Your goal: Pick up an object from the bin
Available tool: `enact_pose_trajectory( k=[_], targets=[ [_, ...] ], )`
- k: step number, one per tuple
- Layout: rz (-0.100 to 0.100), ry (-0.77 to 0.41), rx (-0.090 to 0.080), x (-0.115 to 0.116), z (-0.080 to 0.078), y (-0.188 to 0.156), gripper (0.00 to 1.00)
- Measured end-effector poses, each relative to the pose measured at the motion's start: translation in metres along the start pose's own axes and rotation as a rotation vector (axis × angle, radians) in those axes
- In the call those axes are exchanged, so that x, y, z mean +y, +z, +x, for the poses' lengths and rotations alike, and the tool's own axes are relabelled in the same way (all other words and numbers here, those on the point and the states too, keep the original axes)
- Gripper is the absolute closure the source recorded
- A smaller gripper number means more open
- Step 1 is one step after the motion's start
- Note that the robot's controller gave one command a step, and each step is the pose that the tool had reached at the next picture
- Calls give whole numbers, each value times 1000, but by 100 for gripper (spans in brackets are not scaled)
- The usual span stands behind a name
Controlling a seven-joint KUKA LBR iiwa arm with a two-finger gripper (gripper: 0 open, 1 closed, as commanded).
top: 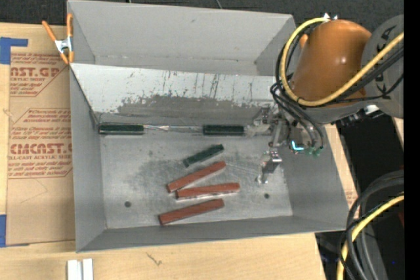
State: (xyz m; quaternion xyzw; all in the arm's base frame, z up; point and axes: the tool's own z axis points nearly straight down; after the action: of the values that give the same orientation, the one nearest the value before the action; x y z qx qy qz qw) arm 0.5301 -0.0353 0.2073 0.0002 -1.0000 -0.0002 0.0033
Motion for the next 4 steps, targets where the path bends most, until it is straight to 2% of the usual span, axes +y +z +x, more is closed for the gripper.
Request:
enact_pose_trajectory(
  k=[1, 2, 3, 4],
  targets=[
    [1, 0, -8, 0, -2, -4, 0],
    [1, -101, -11, 27, 8, 48, 0],
    [1, -293, -7, 82, 22, 49, 0],
    [1, -331, -9, 70, -6, 69, 0]
  ],
)
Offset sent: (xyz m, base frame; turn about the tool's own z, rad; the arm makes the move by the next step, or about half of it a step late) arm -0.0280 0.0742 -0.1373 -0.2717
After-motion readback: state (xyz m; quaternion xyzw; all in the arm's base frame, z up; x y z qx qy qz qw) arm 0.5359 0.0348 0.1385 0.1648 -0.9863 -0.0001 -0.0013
